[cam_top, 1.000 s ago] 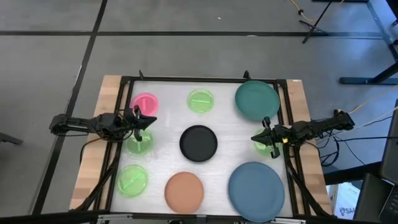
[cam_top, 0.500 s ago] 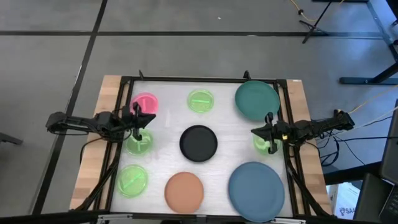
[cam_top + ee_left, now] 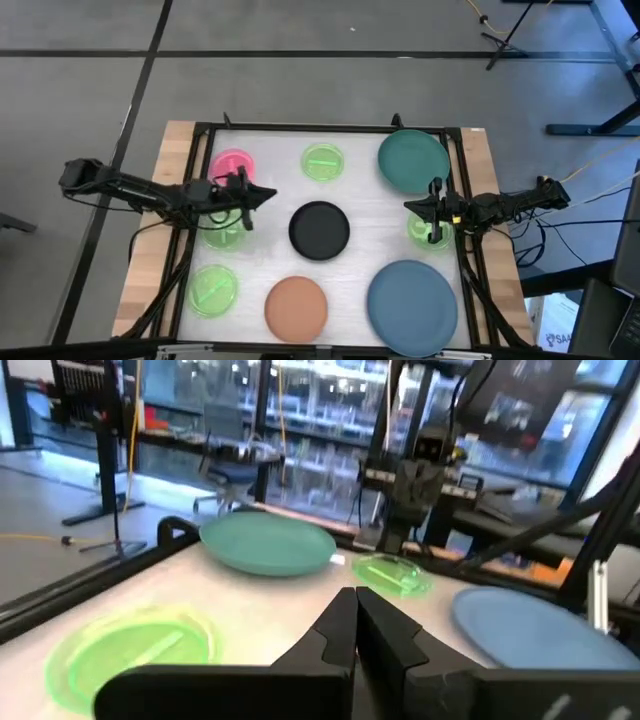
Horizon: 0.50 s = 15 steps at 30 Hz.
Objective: Stack plastic plates
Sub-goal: Stack the dark green plate on top of the blue plate
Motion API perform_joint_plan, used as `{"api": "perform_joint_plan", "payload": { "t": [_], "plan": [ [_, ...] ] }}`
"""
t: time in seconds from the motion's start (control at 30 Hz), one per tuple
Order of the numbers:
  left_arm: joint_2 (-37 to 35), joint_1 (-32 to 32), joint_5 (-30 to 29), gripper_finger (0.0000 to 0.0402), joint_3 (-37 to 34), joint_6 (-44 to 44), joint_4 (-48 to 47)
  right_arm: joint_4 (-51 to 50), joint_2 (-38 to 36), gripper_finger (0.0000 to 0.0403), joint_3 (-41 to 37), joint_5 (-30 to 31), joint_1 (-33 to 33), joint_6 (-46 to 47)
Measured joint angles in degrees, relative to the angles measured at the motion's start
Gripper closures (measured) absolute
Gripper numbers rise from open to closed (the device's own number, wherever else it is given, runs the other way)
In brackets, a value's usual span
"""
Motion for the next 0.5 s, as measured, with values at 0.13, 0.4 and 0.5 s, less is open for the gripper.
{"api": "perform_joint_plan", "payload": {
  "t": [0.13,0.4,0.5],
  "plan": [
    [9.49,0.00,-0.01,0.0399,5.83,-0.03,0.08,0.00,0.00,0.0402,0.00,0.95,0.00,-0.61],
    [26.74,0.13,-0.41,0.0399,18.30,0.85,0.14,-0.35,0.00,0.0402,0.00,2.05,0.02,-0.18],
    [31.98,0.52,0.04,0.0399,22.83,1.43,0.18,-0.63,0.10,0.0402,0.00,3.47,0.02,1.04]
  ]
}}
